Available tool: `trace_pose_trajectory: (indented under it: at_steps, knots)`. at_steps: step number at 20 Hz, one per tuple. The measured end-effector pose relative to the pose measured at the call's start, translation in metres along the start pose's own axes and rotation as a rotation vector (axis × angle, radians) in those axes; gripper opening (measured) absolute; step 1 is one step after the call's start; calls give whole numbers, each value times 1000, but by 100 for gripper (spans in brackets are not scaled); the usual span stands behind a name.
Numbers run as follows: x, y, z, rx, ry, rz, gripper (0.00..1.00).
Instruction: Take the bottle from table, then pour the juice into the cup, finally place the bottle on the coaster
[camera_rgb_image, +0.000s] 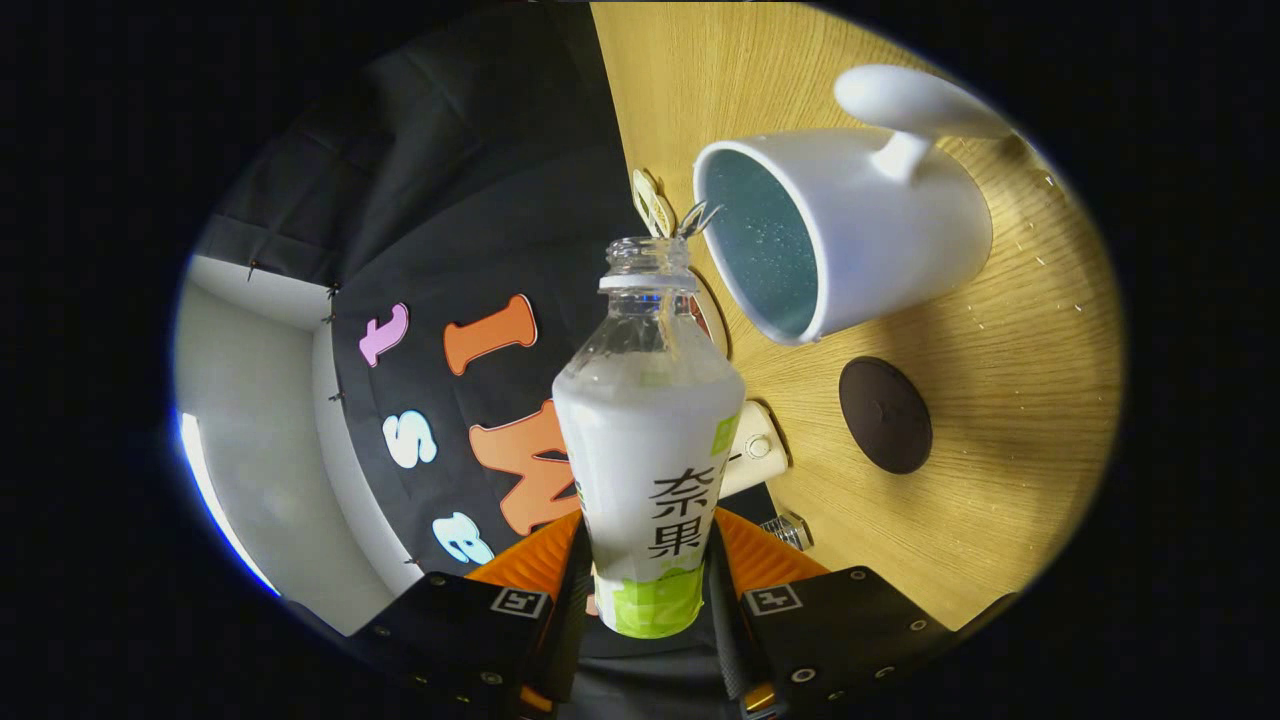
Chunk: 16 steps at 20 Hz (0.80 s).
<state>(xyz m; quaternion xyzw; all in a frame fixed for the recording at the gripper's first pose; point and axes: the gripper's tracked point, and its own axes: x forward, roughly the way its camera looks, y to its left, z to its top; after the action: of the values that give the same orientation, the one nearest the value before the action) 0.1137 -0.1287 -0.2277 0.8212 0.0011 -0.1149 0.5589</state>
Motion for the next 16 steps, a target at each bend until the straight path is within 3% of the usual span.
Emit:
trace_pose_trajectory:
  at_steps: [16]
  knots:
    - [-3,15,7,136,-12,27,57]
